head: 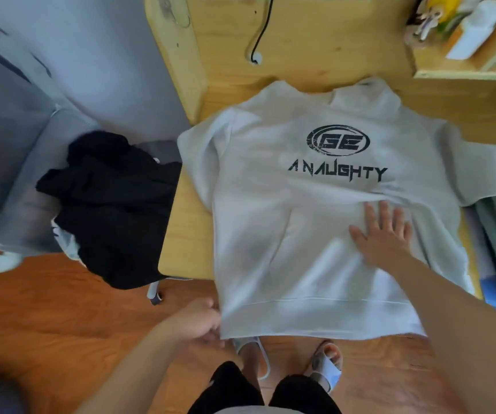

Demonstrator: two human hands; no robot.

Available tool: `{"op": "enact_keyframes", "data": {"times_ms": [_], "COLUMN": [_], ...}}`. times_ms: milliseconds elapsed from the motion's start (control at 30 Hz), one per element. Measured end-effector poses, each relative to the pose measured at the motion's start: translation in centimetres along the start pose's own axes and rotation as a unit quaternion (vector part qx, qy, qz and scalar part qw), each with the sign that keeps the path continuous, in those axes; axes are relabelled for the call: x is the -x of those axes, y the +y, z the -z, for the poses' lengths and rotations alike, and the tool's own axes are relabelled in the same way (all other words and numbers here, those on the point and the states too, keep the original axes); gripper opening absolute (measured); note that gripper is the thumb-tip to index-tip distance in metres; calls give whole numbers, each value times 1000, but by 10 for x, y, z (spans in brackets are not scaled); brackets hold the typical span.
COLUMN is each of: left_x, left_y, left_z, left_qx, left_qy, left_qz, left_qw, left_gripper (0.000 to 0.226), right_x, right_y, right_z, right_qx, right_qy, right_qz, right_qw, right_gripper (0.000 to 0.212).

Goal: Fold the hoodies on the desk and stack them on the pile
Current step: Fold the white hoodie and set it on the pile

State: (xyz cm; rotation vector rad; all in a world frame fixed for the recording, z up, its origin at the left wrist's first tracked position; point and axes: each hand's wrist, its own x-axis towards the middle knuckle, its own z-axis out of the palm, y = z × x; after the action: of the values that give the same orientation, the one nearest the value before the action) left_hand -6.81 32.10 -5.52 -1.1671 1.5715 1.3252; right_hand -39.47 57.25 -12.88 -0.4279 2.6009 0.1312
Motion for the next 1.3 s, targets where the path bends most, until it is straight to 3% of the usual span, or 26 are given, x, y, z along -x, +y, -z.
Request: {"op": "enact_keyframes", "data": {"times_ms": [67,100,167,233,267,333,400,467,633,733,967,1133,1233,1300], "left_x": [0,-6,-22,-37,-43,-57,-63,-68,-100,-112,-98,-100,-104,-99], "left_y": [6,11,20,38,48,61,69,77,91,85,100,151,170,173], "left_z": [17,29,49,69,73,64,47,34,31,34,26,16,19,25], "left_qx": [-92,-110,-50,39,48,-66,-244,-339,-405,-435,-416,-398,-311,-177], "left_qy": [10,60,168,220,223,250,358,388,283,295,376,387,414,468], "left_qz": [-3,-32,-99,-143,-152,-187,-262,-329,-260,-238,-180,-189,-205,-182], "left_qw": [996,992,980,964,962,948,862,791,829,817,808,810,830,847], "left_gripper": [27,23,18,9,9,25,47,63,68,72,59,33,27,23], "right_x": [-2,5,30,64,79,95,97,90,51,10,-76,-127,-141,-129], "right_y": [1,-5,-21,-35,-36,-26,-11,7,43,40,56,86,83,50], "right_z": [15,21,17,1,-7,-9,1,12,30,46,49,77,104,112], "right_qx": [6,6,8,10,0,-44,-95,-124,-78,-71,-59,-37,-20,-26], "right_qy": [6,13,-10,-45,-42,14,97,114,10,3,-44,-43,-67,-7], "right_qz": [-12,-22,-18,2,12,24,-2,-39,-46,-25,-35,-10,-33,-7], "right_qw": [1000,1000,1000,999,999,999,991,985,996,997,997,998,997,1000], "right_gripper": [77,76,78,83,82,71,57,53,66,66,71,75,77,71]}}
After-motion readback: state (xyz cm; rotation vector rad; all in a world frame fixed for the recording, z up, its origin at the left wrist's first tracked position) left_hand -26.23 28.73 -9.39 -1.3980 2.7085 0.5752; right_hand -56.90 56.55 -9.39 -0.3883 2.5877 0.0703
